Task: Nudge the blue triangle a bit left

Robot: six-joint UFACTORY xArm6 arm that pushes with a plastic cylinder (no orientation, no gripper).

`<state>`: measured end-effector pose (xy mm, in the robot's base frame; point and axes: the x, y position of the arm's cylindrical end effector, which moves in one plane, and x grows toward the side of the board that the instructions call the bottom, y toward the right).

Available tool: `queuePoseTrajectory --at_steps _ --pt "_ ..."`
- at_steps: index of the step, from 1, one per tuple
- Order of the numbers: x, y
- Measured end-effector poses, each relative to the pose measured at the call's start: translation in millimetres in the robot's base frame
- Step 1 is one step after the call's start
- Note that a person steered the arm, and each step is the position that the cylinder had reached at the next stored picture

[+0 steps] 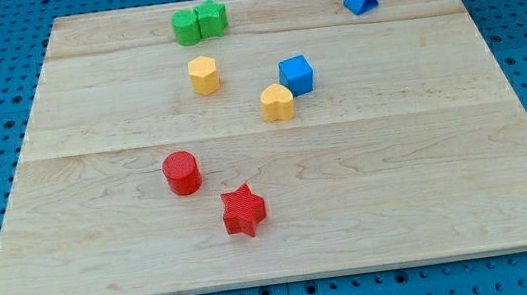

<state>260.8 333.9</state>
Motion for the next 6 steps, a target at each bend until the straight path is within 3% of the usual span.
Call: queuePoseTrajectory --at_steps 1,2,4,6 --pt "65 -15" --pt "38 -25" --pt "-68 -26" --pt "-7 -194"
